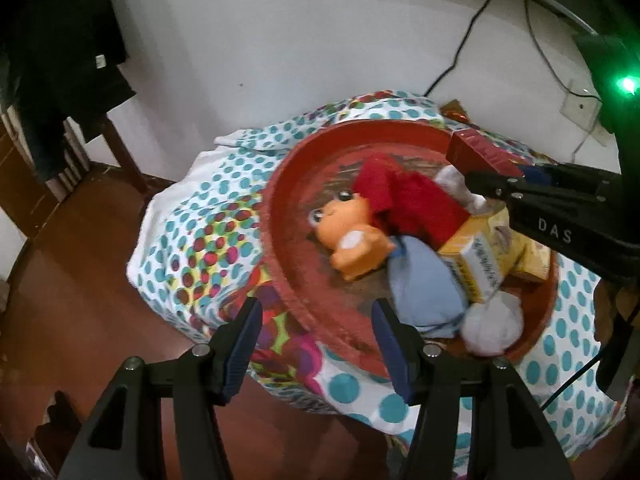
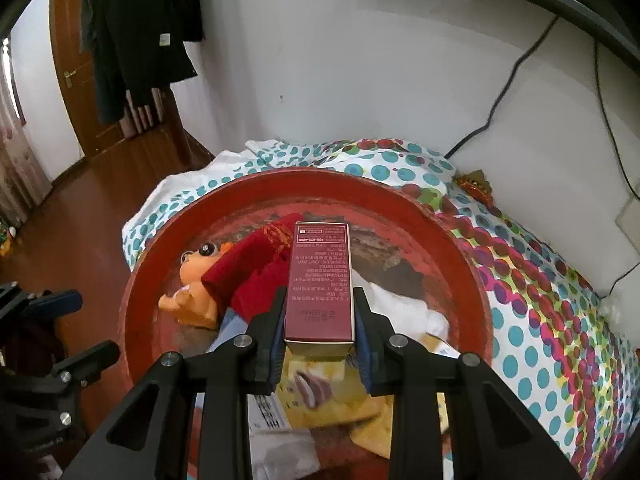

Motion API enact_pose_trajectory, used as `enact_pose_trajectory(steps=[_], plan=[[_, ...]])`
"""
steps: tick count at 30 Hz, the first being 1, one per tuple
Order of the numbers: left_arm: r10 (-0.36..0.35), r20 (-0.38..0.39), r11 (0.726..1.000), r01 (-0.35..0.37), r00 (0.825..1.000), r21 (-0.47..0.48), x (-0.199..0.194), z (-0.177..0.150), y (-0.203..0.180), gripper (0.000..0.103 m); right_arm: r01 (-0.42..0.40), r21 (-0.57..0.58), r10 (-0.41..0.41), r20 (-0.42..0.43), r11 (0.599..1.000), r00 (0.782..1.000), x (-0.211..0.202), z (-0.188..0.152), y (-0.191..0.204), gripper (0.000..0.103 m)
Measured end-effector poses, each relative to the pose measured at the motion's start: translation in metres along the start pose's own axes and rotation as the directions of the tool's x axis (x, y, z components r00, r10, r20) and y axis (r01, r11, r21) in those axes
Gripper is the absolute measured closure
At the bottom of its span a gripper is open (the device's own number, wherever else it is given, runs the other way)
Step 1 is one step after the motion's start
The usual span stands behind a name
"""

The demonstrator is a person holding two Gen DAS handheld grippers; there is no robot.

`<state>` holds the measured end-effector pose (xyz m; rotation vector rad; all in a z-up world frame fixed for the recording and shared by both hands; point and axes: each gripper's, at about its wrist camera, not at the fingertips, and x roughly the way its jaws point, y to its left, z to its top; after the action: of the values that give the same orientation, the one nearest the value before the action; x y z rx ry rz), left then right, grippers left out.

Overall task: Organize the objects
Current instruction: 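Carry the small red box onto the red tray and open the right tool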

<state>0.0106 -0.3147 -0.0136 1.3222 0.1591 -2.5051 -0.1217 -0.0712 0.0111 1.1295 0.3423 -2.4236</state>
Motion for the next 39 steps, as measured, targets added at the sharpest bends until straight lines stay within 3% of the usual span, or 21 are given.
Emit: enact_pose_trajectory(steps=[8, 11, 12, 13, 17, 19, 26, 28, 39], plan=[[0.024, -0.024, 1.0, -0.025, 0.999, -0.01, 0.006, 0.002, 0.004, 0.045, 0.032, 0.008, -0.032, -0.043, 0.999, 0.999, 0.013, 0.0, 0.005, 0.072], [0.017, -0.02, 1.0, -0.017, 1.0, -0.01, 0.005, 0.005, 0.001, 0.045, 0.047, 0.018, -0.047, -0.043, 0.999, 0.998, 0.006, -0.006, -0.007, 0.051], [0.016, -0.019, 1.0, -0.016, 1.0, -0.007, 0.004, 0.005, 0.001, 0.045, 0.061, 0.024, -0.06, -0.041, 0.998, 0.997, 0.001, -0.009, -0.015, 0.039], [0.016, -0.018, 1.0, -0.016, 1.0, -0.006, 0.004, 0.006, 0.0, 0.045, 0.07, 0.03, -0.069, -0.035, 0.997, 0.997, -0.005, -0.004, -0.001, 0.031], [0.01, -0.018, 1.0, -0.01, 1.0, -0.006, 0.002, 0.007, -0.003, 0.045, 0.089, 0.062, -0.086, -0.041, 0.994, 0.995, -0.023, -0.01, -0.015, 0.022], [0.014, -0.019, 1.0, -0.014, 1.0, -0.005, 0.001, 0.008, -0.005, 0.045, 0.11, 0.084, -0.105, -0.054, 0.99, 0.993, -0.033, -0.016, -0.013, 0.011], [0.015, -0.024, 1.0, -0.015, 1.0, 0.003, -0.004, 0.01, -0.013, 0.045, 0.175, 0.13, -0.159, -0.125, 0.976, 0.979, -0.071, -0.052, -0.034, 0.004], [0.015, -0.025, 1.0, -0.015, 1.0, 0.002, -0.006, 0.011, -0.015, 0.045, 0.185, 0.129, -0.167, -0.14, 0.974, 0.976, -0.069, -0.049, -0.018, 0.003], [0.01, -0.023, 1.0, -0.01, 1.0, 0.022, -0.016, 0.016, -0.032, 0.045, 0.139, 0.129, -0.113, -0.191, 0.982, 0.975, -0.084, -0.073, -0.016, 0.002]])
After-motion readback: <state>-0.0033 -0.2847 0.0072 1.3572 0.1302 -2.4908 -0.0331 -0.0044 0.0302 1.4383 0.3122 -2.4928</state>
